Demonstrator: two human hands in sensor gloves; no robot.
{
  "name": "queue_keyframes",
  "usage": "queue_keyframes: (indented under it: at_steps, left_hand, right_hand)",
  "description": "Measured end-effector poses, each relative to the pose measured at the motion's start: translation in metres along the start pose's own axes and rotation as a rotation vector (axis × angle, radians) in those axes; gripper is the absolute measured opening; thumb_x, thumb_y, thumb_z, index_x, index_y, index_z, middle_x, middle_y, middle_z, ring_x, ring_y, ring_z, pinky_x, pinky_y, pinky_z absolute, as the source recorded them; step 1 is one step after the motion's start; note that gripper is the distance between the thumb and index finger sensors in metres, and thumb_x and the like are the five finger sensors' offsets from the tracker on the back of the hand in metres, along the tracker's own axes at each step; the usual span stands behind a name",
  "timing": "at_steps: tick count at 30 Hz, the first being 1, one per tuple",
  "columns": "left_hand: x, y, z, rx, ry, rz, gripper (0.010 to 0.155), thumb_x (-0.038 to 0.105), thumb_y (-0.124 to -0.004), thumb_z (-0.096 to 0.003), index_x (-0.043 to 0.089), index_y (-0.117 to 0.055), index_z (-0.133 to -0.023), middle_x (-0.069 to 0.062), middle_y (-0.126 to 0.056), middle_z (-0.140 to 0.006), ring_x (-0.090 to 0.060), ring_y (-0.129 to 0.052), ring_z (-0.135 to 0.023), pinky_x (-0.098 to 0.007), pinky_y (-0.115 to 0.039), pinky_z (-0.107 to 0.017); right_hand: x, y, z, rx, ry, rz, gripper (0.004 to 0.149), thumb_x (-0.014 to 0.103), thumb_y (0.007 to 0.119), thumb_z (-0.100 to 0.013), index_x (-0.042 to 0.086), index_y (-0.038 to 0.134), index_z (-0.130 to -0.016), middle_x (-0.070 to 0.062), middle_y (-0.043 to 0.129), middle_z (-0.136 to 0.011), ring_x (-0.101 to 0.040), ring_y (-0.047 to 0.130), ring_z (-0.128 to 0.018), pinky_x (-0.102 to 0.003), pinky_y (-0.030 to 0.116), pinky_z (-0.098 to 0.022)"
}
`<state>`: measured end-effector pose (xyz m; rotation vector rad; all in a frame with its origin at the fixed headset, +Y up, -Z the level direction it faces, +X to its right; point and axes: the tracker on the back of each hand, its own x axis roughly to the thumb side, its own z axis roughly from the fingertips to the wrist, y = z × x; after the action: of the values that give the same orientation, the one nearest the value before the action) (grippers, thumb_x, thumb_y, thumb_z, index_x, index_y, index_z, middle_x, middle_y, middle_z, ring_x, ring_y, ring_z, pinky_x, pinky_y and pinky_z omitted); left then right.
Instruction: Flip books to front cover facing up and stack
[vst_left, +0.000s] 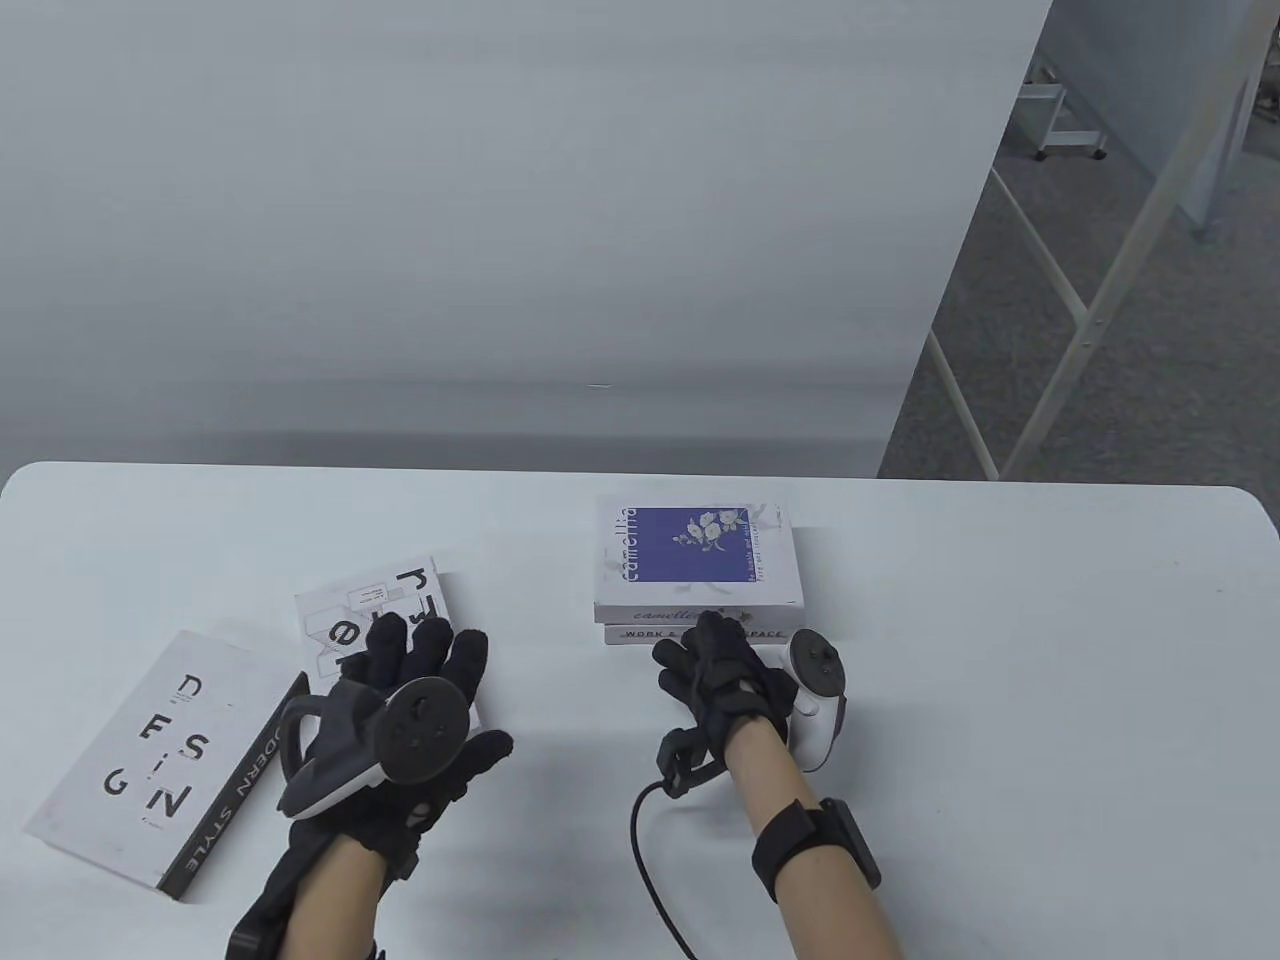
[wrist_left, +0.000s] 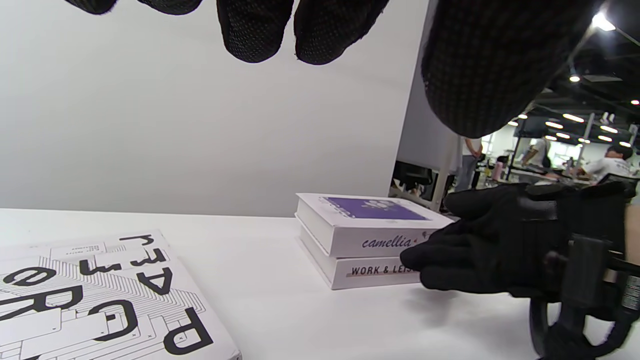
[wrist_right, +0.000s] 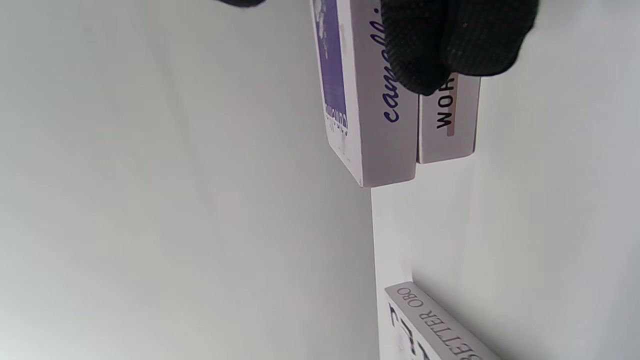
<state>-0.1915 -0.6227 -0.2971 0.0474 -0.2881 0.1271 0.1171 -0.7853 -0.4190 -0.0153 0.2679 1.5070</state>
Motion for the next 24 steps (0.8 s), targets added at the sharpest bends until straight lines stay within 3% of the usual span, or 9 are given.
queue_keyframes:
  at_steps: [2, 10, 15, 24]
  left_hand:
    - [0.006, -0.004, -0.003, -0.005, -0.013, -0.013, 0.090, 0.059, -0.080, -0.0436, 0.006, -0.051, -0.110, -0.032, -0.046, -0.110, -0.068, -0.039, -0.095, -0.077, -0.048, -0.063]
    - [0.025, -0.023, -0.012, -0.032, -0.062, -0.046, 0.096, 0.067, -0.069, -0.0459, 0.005, -0.037, -0.112, -0.033, -0.032, -0.112, -0.067, -0.028, -0.096, -0.078, -0.041, -0.064]
    - [0.039, -0.035, -0.014, 0.059, -0.104, -0.154, 0.099, 0.071, -0.065, -0.0455, 0.008, -0.031, -0.113, -0.030, -0.025, -0.113, -0.064, -0.012, -0.095, -0.078, -0.029, -0.064]
    - [0.047, -0.078, -0.030, -0.117, -0.128, -0.151, 0.103, 0.072, -0.064, -0.0454, 0.001, -0.029, -0.111, -0.032, -0.024, -0.112, -0.064, -0.026, -0.099, -0.076, -0.040, -0.066]
  right_hand:
    - [0.008, -0.009, 0.016, 0.039, -0.064, 0.098, 0.074, 0.038, 0.047, -0.063, -0.012, 0.008, -0.101, -0.047, 0.034, -0.098, -0.052, 0.070, -0.087, -0.060, 0.067, -0.058]
    - [0.027, -0.043, 0.080, 0.050, -0.266, 0.208, 0.074, 0.038, 0.058, -0.061, -0.005, 0.017, -0.105, -0.045, 0.035, -0.102, -0.060, 0.065, -0.086, -0.071, 0.060, -0.055]
    - [0.037, -0.058, 0.111, 0.068, -0.355, 0.390, 0.073, 0.037, 0.060, -0.061, -0.003, 0.021, -0.107, -0.042, 0.037, -0.104, -0.061, 0.065, -0.087, -0.072, 0.059, -0.055]
    - [0.050, -0.063, 0.136, 0.051, -0.439, 1.004, 0.079, 0.042, 0.068, -0.057, -0.001, 0.026, -0.109, -0.044, 0.034, -0.105, -0.066, 0.057, -0.089, -0.078, 0.051, -0.055]
